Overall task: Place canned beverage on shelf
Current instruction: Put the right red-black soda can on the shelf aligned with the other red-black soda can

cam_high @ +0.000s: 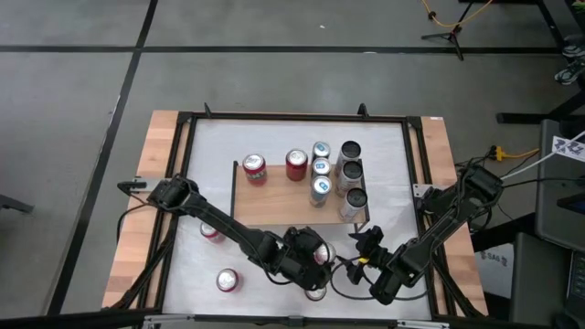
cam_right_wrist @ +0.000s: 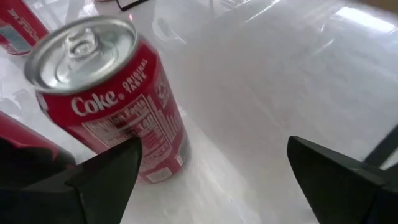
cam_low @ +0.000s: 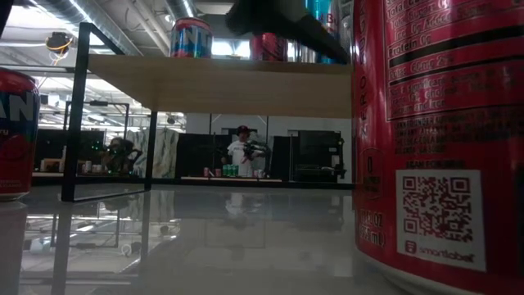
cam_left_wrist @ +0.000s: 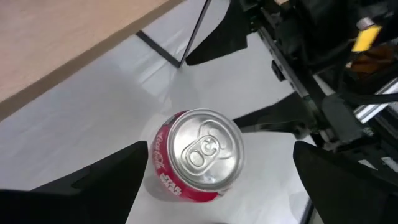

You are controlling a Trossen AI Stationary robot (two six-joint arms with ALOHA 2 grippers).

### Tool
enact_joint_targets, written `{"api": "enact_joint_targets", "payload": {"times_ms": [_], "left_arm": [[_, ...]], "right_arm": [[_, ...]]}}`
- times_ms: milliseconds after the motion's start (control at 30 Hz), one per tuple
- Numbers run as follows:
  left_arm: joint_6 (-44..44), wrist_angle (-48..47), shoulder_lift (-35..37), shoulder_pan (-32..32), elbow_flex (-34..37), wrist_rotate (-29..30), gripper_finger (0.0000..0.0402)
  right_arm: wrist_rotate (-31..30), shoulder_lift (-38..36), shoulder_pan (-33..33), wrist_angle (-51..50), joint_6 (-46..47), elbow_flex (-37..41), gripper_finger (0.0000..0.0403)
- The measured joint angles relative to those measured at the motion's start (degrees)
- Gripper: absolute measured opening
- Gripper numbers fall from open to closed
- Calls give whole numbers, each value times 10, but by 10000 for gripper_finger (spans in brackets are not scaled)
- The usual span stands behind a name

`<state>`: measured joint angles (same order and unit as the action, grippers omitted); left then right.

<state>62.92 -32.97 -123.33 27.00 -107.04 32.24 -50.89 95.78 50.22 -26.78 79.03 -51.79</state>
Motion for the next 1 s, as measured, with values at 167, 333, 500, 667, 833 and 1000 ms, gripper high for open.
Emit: {"api": "enact_joint_targets", "payload": {"times_ms": [167, 333, 500, 667, 833, 1000], "left_arm": [[11, -5, -12, 0, 0, -4, 396], [13, -6, -19, 0, 0, -1, 396], [25, -13, -28, 0, 0, -13, 396], [25, -15, -40, 0, 0, -15, 396], [25, -14, -50, -1, 0, -14, 396], [25, -11, -57, -3, 0, -6, 396]], "right_arm": [[-2, 23, -1, 25, -1, 0, 392], [-16, 44, -1, 57, -1, 0, 392], [-14, 47, -7, 70, -1, 0, 392], [-16, 48, -8, 73, -2, 0, 392], [-16, 48, -8, 73, -2, 0, 392], [-16, 48, -8, 74, -1, 0, 392]]}}
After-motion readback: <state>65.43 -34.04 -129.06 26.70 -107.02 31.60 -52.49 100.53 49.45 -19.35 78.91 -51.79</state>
